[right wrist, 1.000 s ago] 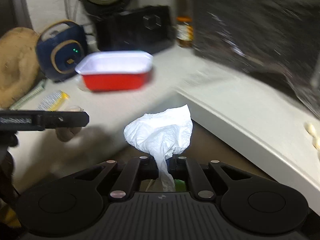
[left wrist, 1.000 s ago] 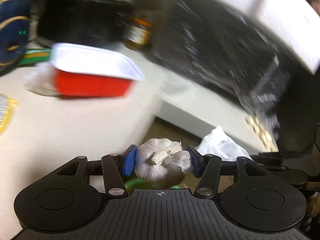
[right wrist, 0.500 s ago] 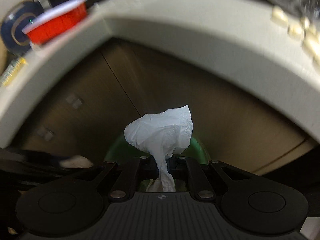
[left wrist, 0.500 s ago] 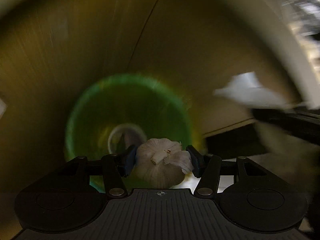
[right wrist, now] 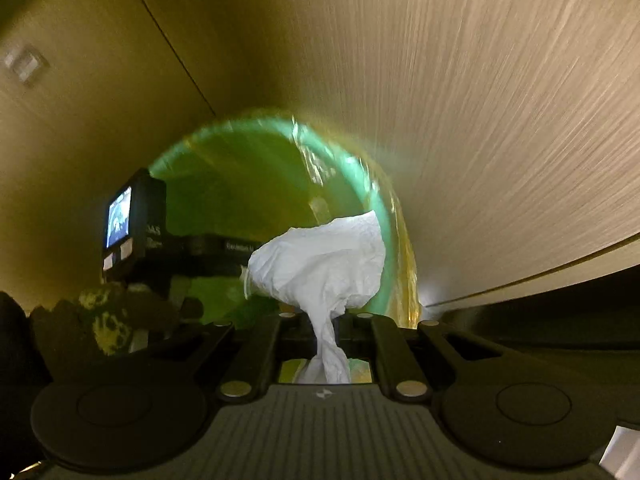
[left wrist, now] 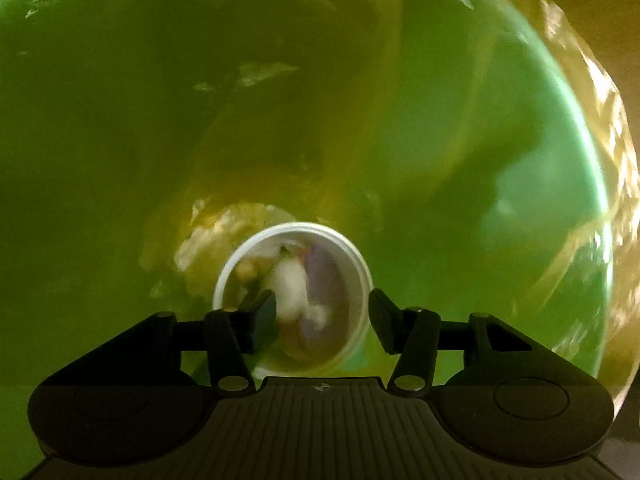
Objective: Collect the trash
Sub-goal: 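Carry the garlic and tissue down into the trash bin with both tools, then release the garlic and tissue and lift both tools back to the counter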
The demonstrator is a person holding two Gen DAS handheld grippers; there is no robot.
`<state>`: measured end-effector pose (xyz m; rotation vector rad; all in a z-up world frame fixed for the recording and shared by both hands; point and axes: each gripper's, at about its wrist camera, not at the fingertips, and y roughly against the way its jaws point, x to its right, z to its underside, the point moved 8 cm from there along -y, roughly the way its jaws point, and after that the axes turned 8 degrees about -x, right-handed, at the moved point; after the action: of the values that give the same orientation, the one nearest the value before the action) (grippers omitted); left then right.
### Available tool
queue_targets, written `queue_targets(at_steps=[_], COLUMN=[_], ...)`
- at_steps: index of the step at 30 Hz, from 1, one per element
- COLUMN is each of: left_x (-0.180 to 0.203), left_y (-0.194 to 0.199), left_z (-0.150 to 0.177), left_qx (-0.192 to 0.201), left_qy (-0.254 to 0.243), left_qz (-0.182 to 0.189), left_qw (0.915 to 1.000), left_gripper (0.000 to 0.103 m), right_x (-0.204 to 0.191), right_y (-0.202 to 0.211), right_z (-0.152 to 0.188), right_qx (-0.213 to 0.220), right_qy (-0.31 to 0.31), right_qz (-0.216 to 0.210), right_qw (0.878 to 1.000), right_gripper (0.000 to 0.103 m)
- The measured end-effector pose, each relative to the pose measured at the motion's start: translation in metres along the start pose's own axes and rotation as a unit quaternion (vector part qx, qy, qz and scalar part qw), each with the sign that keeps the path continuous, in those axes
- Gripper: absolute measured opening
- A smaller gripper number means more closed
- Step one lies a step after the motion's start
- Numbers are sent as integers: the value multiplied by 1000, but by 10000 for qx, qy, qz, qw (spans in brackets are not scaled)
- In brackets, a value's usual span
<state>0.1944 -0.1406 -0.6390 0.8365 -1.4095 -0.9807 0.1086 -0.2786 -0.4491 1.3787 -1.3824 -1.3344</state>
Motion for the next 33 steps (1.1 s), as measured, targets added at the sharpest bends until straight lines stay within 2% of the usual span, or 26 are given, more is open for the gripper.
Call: queue_targets(at_steps=[2,4,9,11,13,17,21,23,25,27,28,29,30,31,33], left_x=[0,-3,4,7,7,0,-4,-8,-9,-10,-10,-9,-9,-9,-7], left_y=[14,36,96,116,132,151,155,157,163,160,159,157,154,152,150], left_z=[10,28,59,62,64,61,56,57,58,58,57,57,56,56,56], left_qx=[102,139,173,236,341,402,414,401,351,329,326,322,308,294,267], left_qy=[-82,26,-129,-252,-379,-326,-363,-283,-169,-160,-169,-169,-169,-172,-194], left_qz=[54,276,512,598,595,727,768,785,836,857,880,906,933,955,987], left_qw=[9999,9995,9985,9976,9969,9960,9955,9957,9957,9956,9954,9952,9950,9949,9946], left_gripper=[56,56,56,56,56,56,56,56,56,56,56,56,56,56,56], right_x=[2,-1,-29,-41,-50,-52,-47,-50,-54,-61,-64,-67,-67,-68,-69], right_y=[-7,-14,-34,-56,-98,-200,-270,-280,-273,-245,-228,-211,-195,-183,-171], right_z=[0,-3,-30,-43,-56,-65,-58,-58,-60,-66,-68,-69,-69,-67,-60], right_qx=[-87,-191,-467,-748,-1092,-1657,-2199,-2220,-2283,-2031,-1873,-1708,-1529,-1403,-1362], right_qy=[-55,-146,-420,-614,-820,-977,-852,-444,-400,-279,-172,-60,31,93,44], right_qz=[-75,-255,-828,-1070,-1220,-799,-466,-138,-278,-495,-535,-528,-476,-452,-469], right_qw=[9999,9994,9946,9895,9831,9781,9707,9739,9724,9775,9807,9839,9871,9890,9896], right_gripper=[7,7,7,7,7,7,8,19,25,28,42,65,72,75,73])
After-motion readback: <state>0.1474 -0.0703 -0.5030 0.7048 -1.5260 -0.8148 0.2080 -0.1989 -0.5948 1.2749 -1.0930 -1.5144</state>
